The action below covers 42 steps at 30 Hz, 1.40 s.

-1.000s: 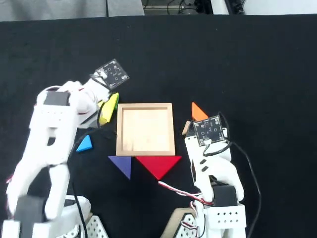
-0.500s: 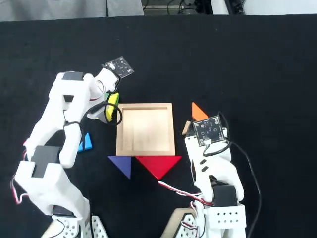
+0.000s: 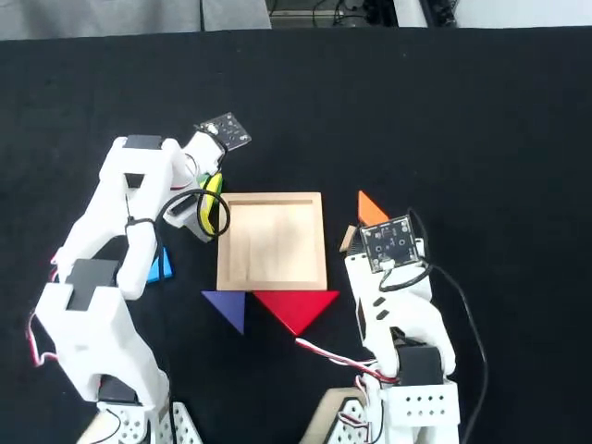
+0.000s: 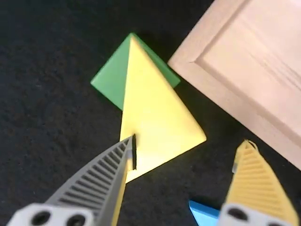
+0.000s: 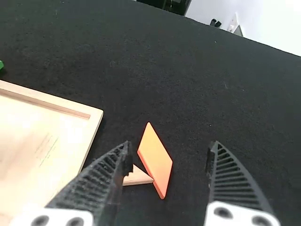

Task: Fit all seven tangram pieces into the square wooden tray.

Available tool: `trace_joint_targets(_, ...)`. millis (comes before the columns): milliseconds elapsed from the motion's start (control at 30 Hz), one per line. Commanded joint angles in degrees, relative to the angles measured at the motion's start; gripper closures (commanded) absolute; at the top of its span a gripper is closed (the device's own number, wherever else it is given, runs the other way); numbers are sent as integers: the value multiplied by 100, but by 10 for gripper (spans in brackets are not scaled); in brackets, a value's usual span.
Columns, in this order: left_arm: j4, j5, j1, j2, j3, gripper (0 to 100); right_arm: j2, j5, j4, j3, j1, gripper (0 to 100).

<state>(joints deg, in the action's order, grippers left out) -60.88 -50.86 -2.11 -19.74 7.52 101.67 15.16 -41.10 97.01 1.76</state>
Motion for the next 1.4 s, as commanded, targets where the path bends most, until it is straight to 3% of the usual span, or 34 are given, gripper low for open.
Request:
trace_joint_targets(0,501,-44,-75,-53,-259,661,-13,53,-9,-13,-26,743)
trace_joint_targets(367,1055,-369,-215,-114,-277,659,-13,53,0,-13,-26,743)
trace_joint_targets(567,686,-290,-488,-79,-989,662,-13,62,0,-13,-26,743)
trace_joint_targets(700,651,985,-523,-132,-1622,659,-13,62,0,-13,-26,743)
trace_joint_targets(900,659,1248,-338,-255,-1393,659,-13,62,0,-13,-26,743)
trace_joint_targets(1100,624,3552,-488,-782,-2026,611,-13,62,-9,-13,-26,743)
trace_joint_targets(1267,352,3385,-664,-1618,-2721,604,-13,62,-18,-13,-26,743)
trace_joint_targets(1367,-360,3358,-699,-2127,-3451,604,-13,62,-18,-13,-26,743)
